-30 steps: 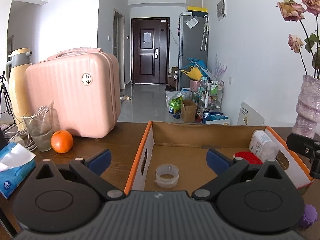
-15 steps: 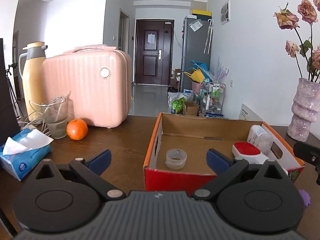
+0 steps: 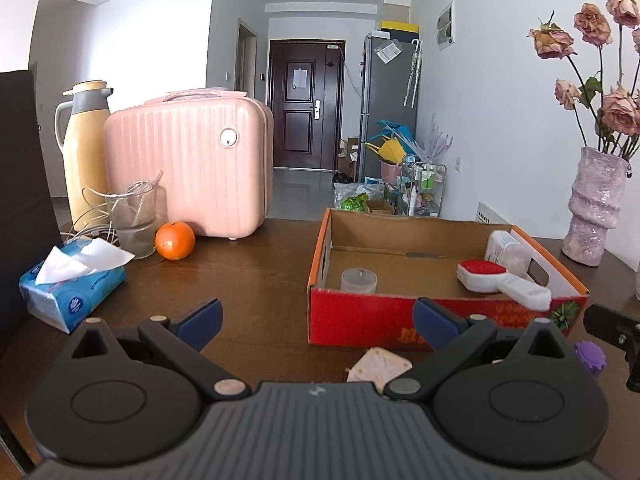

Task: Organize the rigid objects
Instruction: 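Move both tools back from the box toward the remaining items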

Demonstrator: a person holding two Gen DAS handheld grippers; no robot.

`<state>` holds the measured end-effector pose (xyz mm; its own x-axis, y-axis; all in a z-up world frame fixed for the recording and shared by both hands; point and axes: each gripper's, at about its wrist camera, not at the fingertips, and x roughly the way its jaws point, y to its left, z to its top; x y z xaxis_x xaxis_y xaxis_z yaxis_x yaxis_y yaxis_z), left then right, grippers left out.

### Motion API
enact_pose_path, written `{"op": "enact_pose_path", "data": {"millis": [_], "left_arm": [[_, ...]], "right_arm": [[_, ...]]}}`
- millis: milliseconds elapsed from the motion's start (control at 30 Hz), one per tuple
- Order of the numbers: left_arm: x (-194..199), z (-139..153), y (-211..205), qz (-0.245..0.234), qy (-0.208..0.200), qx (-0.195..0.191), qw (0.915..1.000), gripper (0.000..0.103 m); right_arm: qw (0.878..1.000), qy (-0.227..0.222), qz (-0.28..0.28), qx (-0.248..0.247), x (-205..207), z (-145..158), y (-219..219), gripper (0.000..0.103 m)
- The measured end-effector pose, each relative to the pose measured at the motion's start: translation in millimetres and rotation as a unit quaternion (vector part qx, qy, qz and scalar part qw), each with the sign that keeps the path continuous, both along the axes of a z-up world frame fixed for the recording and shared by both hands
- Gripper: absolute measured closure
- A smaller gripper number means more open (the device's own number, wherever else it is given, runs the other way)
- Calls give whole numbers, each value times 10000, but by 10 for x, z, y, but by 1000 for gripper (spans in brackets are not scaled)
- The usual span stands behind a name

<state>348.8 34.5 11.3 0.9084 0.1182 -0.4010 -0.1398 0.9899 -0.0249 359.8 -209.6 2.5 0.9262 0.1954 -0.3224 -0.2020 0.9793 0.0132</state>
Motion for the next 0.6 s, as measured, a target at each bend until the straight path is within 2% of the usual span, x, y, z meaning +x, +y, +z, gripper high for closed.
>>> {"op": "enact_pose_path", "data": {"millis": [600], "left_arm": [[-509, -206, 89, -312, 273, -36, 9991, 0]], "right_arm": [[9988, 472, 135, -34, -446, -332, 48, 0]]}}
